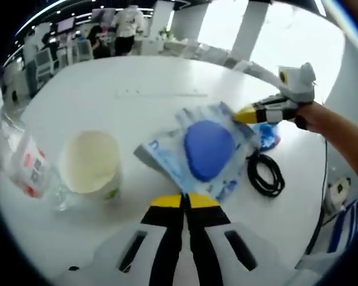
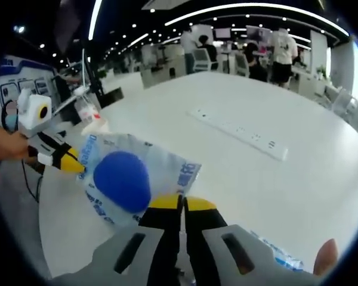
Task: Arrange the tabletop items into an orderly group along one side of the table until the central work area is clear of visible clutter.
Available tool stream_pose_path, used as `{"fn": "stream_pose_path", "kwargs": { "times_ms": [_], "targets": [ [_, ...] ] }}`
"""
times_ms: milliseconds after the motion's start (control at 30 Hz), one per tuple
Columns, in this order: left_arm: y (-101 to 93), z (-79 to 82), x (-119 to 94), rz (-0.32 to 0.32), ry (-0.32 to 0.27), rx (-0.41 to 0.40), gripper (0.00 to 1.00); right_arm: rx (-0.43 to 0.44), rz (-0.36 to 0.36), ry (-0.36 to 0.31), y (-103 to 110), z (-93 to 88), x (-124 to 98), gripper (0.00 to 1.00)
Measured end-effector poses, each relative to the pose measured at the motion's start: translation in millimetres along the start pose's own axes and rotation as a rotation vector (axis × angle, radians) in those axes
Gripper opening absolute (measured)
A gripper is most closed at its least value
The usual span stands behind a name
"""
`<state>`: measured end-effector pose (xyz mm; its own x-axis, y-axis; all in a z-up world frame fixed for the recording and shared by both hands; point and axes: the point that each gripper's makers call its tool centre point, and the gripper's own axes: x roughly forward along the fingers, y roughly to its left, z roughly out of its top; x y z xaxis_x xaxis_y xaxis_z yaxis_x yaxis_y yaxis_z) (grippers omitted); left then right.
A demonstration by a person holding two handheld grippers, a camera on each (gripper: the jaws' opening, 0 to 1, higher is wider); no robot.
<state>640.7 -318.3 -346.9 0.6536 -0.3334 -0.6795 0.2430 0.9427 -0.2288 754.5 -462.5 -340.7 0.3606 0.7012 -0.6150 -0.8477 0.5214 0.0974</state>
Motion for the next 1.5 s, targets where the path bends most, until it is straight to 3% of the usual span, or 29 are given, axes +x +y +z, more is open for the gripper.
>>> {"fn": "stream_pose_path", "kwargs": {
  "times_ms": [200, 533, 1100, 1500],
  "targets": [
    [2.7, 7.1, 4, -0.003, 0.008, 0.016, 0.00, 0.005, -0.010, -0.004, -3, 0.2, -5, 0.02],
    [12.0, 32.4, 10, 0.008, 0.000, 0.025, 0.00, 0.019, -0.031, -0.014, -8, 2.4, -15, 0.02],
    [16.6, 49.5, 23, 0.002, 0.005, -0.046, 0.00, 0.036, -0.056, -0.016, -14, 5.6, -25, 0.02],
    [17.6, 52.3, 35, 0.004, 0.038, -0.055, 0.00, 0.050, -0.076, 0.011, -25, 1.5, -16, 0.02]
  ]
}}
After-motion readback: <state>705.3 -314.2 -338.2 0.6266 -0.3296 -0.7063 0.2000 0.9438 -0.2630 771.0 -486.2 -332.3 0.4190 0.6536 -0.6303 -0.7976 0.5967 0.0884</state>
